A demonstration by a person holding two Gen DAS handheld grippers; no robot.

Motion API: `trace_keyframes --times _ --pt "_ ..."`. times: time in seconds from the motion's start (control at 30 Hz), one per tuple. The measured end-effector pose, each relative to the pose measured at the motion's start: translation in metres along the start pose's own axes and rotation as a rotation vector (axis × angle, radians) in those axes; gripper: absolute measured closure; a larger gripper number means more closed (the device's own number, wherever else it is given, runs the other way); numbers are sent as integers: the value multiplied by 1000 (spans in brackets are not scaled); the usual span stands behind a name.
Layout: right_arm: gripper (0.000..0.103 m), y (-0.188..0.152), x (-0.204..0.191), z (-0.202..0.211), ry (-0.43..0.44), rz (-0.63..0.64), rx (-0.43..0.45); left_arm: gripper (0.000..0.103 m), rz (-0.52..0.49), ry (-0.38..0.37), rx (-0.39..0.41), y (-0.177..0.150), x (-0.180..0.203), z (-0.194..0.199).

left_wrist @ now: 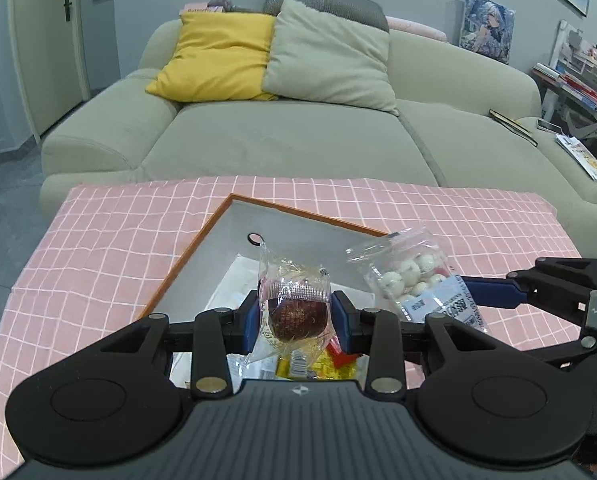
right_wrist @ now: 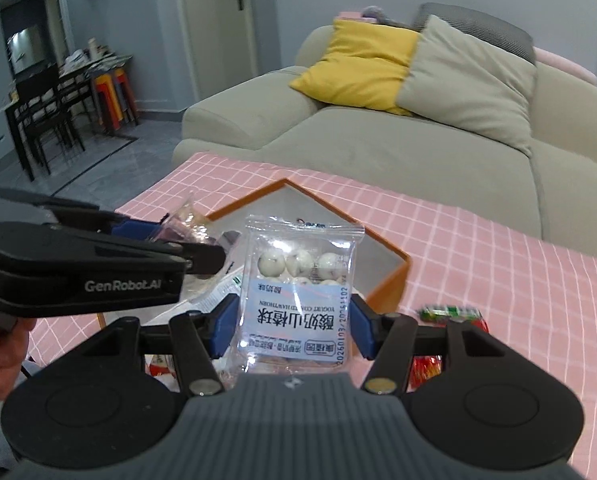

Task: Organize snacks
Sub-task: 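Carry the pastry and candy-ball bag over the box and lower them inside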

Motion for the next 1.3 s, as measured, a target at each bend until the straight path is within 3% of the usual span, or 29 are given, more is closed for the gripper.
trace_keyframes --times 0.4,1.1,1.3 --pt "47 22 0 -79 -47 199 -94 62 -45 48 -92 -1 -24 -47" --pt "47 0 18 -165 -75 381 -253 62 -55 56 -227 -20 -29 -125" --pt "46 -9 24 -180 -99 406 -293 61 -26 51 -212 -16 -29 -134"
Point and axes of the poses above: each gripper's, at about its wrist camera, not at the fingertips, and z roughly against the way its jaws point, x to its right, y to its top, the point moved 10 cm from there along -z, roughly the way its jaws point, and after that the axes turned 5 degrees about y, right-handed, at the moved point
